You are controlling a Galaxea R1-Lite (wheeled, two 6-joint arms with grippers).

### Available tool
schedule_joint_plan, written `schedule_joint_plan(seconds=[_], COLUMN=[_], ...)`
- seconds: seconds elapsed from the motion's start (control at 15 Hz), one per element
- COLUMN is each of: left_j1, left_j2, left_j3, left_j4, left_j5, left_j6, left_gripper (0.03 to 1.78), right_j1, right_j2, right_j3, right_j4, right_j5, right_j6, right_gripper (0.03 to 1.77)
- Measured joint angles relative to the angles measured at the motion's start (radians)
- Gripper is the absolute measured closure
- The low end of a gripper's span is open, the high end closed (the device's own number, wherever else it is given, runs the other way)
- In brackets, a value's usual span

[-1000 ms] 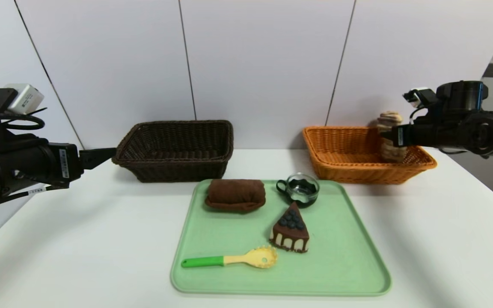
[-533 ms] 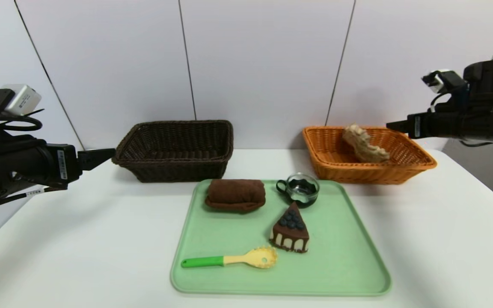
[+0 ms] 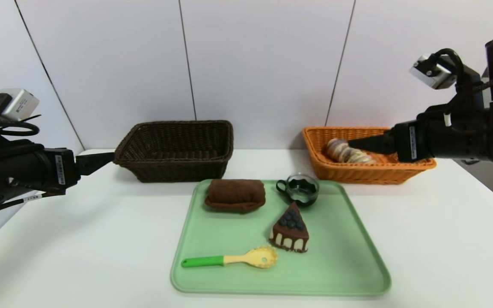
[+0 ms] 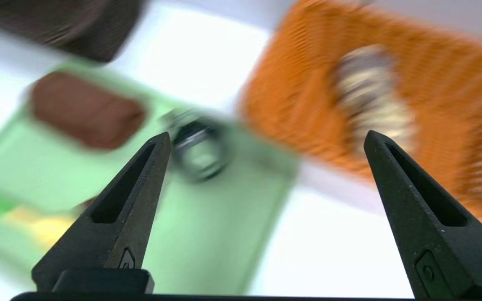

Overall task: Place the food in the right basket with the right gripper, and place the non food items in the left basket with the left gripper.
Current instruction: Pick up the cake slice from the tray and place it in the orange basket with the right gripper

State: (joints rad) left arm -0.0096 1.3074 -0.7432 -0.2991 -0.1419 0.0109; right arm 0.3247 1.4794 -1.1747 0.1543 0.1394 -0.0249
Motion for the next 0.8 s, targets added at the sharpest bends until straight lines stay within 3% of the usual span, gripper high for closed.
schedule_joint_plan(seconds=[0.13,0.27,0.4,0.6,0.8], left_j1=[0.000,-0.007,-0.021,-0.047,-0.068], left_j2=[-0.011,-0.023,-0.033,-0.040,-0.045], left_j3=[0.014,0.027,0.036,0.058,0.101], left_j4=[0.000,-0.014,-0.028,-0.029,-0.083], left_j5=[0.000,0.000,0.000,0.000,0.001], left_j6=[0.002,0.004,0.007,0.004,0.008], left_gripper=[0.12,0.12,0.12,0.12,0.12], right_j1=[0.128,0.202,0.255,0.303,0.338], right_j2=[-0.035,-0.032,0.005,0.085,0.184], right_j3=[-0.064,-0.146,-0.199,-0.234,-0.280], right_j4=[0.194,0.390,0.536,0.625,0.631], right_j5=[-0.002,-0.009,-0.046,-0.141,-0.155], right_j6=[0.123,0.203,0.277,0.346,0.397], right_gripper=[0.17,0.15,0.14,0.12,0.11])
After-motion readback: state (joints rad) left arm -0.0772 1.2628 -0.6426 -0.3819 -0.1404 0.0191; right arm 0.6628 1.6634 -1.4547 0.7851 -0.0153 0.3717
